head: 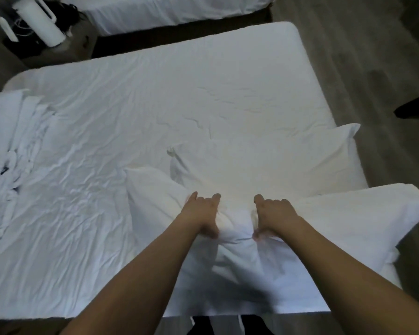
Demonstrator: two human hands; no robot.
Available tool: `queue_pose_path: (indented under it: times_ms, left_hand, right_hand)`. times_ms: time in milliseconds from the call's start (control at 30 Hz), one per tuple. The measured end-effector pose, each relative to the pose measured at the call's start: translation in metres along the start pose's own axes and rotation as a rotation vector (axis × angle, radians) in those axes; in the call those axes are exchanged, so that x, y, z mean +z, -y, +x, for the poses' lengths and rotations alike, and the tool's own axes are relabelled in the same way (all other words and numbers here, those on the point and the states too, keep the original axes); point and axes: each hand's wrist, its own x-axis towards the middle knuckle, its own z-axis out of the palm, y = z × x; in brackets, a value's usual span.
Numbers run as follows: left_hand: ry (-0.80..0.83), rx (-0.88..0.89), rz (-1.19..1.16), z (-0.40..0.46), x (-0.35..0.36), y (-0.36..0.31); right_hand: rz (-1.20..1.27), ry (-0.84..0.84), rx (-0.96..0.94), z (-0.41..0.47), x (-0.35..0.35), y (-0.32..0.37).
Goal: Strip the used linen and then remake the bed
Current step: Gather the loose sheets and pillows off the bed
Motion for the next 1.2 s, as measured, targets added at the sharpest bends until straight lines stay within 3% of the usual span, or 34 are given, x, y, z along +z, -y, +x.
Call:
queue_pose_path:
  times_ms: [167, 333, 600, 867, 1200]
  left_hand:
    - [-0.017, 0.01, -0.019, -0.02, -0.007, -0.006]
    - [-0.063, -0.014, -0.111, -0.068, -0.031, 0.022]
    - [-0.44, -0.186, -0.161, -0.176, -0.052, 0.106]
    - [-0.749, -0.425, -0.182, -0.278, -0.047, 0.221]
    - [-0.923, -0.669, -0.286, -0.386, 0.014, 0.392]
  right_hand:
    - [0.11, 0.26, 0.008, -0.011, -0.014, 0.007]
    - [0.239, 0.294, -0.043, -0.037, -0.058, 0.033]
    - [-0.051, -0.051, -0.297, -0.068, -0.148, 0.142]
    - [-0.182, -0.518, -0.499, -0.07, -0.19, 0.289]
    - [-0.303, -0.715, -0.649, -0.056, -0.203, 0.511]
